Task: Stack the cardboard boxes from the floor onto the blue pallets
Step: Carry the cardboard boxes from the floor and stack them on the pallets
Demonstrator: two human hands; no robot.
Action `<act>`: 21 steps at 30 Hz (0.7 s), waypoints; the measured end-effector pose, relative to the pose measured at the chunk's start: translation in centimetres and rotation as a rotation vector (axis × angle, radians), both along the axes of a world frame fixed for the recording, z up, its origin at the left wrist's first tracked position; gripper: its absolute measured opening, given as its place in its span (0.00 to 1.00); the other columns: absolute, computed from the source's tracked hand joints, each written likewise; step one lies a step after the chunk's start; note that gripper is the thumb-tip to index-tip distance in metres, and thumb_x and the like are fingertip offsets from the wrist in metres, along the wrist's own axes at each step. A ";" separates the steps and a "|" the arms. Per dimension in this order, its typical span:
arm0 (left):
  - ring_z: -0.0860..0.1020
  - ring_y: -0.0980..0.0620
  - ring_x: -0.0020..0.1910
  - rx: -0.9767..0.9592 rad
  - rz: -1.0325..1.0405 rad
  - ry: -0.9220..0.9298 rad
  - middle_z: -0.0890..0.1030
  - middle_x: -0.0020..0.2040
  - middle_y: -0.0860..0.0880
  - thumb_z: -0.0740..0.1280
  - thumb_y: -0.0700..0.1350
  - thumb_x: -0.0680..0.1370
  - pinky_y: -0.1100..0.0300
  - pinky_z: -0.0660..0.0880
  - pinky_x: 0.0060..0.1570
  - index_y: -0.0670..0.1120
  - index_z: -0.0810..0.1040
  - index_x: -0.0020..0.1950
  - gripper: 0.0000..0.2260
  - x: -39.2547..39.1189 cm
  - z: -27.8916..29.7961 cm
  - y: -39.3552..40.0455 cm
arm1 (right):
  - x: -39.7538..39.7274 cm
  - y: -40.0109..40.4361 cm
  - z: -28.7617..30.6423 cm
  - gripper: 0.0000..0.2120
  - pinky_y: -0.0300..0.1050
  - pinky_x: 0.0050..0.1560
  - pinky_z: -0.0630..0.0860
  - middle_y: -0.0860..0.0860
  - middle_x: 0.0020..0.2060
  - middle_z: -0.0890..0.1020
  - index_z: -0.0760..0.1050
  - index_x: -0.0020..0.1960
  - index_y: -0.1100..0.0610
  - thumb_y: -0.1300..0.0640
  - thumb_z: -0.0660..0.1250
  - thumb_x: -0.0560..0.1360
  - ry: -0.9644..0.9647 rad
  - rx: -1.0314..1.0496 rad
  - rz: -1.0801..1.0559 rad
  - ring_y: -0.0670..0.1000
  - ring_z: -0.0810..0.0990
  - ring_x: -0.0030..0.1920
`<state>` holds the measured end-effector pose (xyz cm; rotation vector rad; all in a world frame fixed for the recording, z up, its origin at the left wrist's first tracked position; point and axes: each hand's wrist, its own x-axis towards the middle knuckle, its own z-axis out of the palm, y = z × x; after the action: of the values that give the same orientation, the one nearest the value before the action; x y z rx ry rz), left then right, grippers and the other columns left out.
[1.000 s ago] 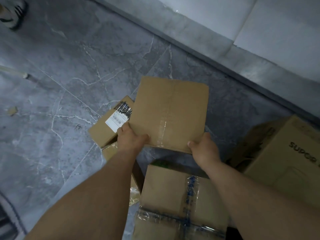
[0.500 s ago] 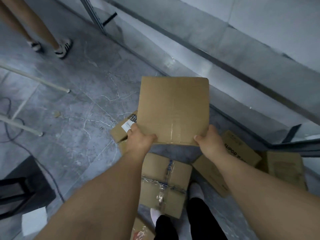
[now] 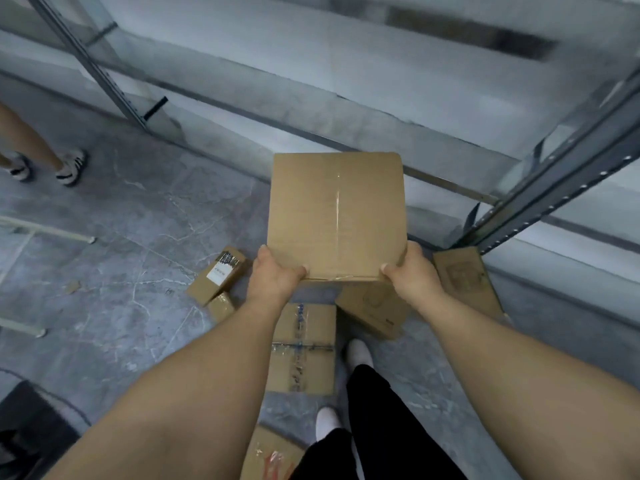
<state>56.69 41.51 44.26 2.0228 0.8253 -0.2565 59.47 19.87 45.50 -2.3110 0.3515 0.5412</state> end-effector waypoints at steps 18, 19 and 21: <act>0.73 0.43 0.62 -0.005 -0.629 -0.045 0.72 0.64 0.44 0.74 0.50 0.67 0.50 0.71 0.60 0.44 0.65 0.66 0.32 -5.0 6.6 -29.2 | -17.5 -27.3 6.7 0.20 0.50 0.57 0.73 0.59 0.58 0.78 0.65 0.65 0.58 0.56 0.65 0.75 -0.069 -0.040 -0.557 0.60 0.76 0.58; 0.72 0.43 0.62 -0.009 -0.671 -0.044 0.72 0.65 0.44 0.74 0.50 0.68 0.51 0.71 0.60 0.44 0.64 0.67 0.33 -5.5 6.6 -31.9 | -18.9 -29.5 6.8 0.20 0.51 0.57 0.73 0.59 0.57 0.78 0.65 0.64 0.58 0.56 0.64 0.75 -0.063 -0.045 -0.602 0.61 0.76 0.57; 0.72 0.43 0.62 -0.020 -0.766 -0.061 0.73 0.65 0.43 0.75 0.49 0.68 0.52 0.71 0.60 0.43 0.65 0.67 0.32 -6.7 6.7 -37.4 | -21.8 -33.9 7.0 0.19 0.53 0.58 0.73 0.59 0.58 0.78 0.64 0.64 0.58 0.55 0.63 0.75 -0.052 -0.047 -0.707 0.61 0.76 0.58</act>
<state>50.02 4.13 50.97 2.2347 -0.0270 -0.6186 37.66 -14.01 52.51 -2.0487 1.1011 0.1159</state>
